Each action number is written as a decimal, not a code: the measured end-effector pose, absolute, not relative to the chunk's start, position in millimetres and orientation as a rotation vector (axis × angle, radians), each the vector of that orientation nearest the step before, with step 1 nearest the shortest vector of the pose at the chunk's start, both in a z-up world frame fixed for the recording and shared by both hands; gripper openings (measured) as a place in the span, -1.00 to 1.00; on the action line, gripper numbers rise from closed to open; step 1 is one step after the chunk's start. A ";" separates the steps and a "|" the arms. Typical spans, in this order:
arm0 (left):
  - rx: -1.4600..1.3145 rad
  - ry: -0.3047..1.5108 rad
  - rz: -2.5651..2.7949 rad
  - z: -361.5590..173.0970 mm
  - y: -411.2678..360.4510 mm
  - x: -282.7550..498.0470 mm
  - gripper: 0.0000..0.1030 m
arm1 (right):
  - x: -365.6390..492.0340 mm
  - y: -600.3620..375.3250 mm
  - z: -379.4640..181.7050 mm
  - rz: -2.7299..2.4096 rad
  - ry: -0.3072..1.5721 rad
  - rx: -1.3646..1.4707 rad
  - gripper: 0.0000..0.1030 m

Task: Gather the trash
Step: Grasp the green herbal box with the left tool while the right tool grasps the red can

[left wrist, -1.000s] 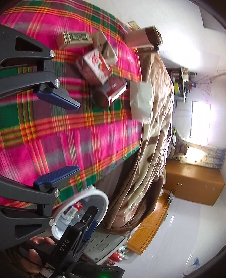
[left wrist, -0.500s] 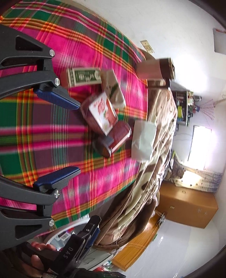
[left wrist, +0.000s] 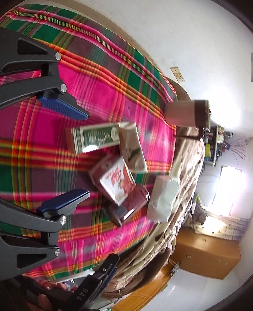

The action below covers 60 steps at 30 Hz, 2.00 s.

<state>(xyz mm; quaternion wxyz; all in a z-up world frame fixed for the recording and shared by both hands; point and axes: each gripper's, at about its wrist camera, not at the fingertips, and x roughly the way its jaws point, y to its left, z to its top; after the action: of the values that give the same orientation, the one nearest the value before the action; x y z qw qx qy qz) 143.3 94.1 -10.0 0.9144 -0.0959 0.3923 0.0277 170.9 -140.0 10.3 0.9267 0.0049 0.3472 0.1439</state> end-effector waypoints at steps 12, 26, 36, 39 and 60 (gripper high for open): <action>-0.254 0.871 0.109 -33.3 117.5 162.7 0.45 | 205.6 -110.0 2.5 0.365 0.749 0.009 0.37; -0.261 0.899 0.128 -40.6 130.9 175.4 0.45 | 228.7 -80.5 -9.4 0.441 0.821 -0.005 0.37; -0.250 0.901 0.140 -41.0 134.7 185.3 0.45 | 240.6 -71.4 -17.9 0.453 0.865 -0.005 0.37; -0.244 0.903 0.140 -40.6 134.0 184.8 0.45 | 245.1 -69.3 -20.1 0.452 0.877 -0.007 0.37; -0.247 0.888 0.126 -39.7 134.2 182.9 -0.02 | 243.9 -75.0 -25.5 0.404 0.903 -0.018 0.05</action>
<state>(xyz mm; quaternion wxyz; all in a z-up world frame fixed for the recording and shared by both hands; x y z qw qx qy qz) 182.9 134.2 -39.7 0.8937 -0.1191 0.4282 0.0608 243.9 -75.0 -25.5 0.8801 -0.0087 0.4334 0.1937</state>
